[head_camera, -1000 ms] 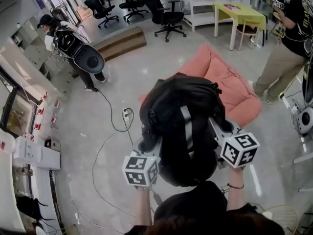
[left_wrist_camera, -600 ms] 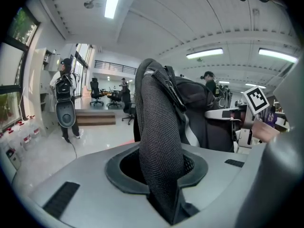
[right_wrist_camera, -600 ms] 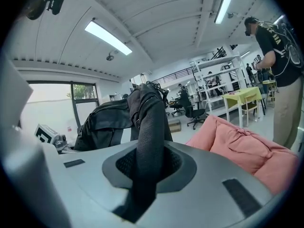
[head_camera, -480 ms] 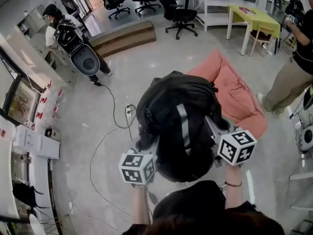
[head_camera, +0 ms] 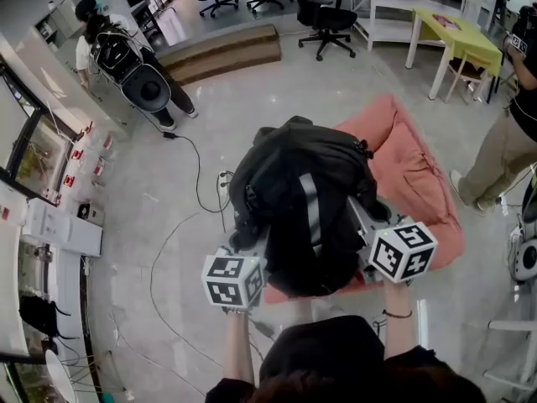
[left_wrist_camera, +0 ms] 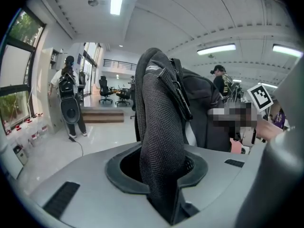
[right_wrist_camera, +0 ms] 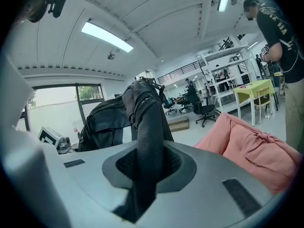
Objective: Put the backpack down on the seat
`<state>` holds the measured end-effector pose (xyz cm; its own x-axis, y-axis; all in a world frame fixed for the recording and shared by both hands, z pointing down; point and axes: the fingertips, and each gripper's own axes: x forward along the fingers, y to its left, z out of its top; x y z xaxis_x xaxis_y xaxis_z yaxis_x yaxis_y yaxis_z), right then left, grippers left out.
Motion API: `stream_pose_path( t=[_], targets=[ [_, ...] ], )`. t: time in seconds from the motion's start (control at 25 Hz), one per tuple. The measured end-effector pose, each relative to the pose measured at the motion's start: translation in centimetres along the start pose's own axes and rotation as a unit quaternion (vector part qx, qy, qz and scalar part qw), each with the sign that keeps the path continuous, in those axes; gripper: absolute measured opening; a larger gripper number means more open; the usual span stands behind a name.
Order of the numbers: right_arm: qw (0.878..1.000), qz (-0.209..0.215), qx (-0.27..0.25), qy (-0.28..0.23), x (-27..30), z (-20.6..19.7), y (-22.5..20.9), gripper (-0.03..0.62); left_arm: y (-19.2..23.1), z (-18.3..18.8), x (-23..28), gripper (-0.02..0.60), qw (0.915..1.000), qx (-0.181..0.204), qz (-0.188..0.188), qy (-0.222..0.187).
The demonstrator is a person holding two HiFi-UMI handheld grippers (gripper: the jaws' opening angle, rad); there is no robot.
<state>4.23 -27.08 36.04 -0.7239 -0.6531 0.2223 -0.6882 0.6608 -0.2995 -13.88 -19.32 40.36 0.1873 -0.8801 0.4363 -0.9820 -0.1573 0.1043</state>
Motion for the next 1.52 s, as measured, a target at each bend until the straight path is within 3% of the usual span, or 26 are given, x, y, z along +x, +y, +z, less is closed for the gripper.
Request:
stream_pose_path(
  t=[0.48, 1.52],
  targets=[
    [0.999, -0.009, 0.017, 0.031, 7.3, -1.8, -3.1, 0.055, 4.3, -1.0, 6.6, 0.115, 0.9991, -0.023, 0.000, 0.037],
    [0.984, -0.068, 0.085, 0.141, 18.5, -13.2, -13.3, 0.055, 9.0, -10.7, 23.0, 0.114, 0.9842, -0.076, -0.049, 0.153]
  ],
)
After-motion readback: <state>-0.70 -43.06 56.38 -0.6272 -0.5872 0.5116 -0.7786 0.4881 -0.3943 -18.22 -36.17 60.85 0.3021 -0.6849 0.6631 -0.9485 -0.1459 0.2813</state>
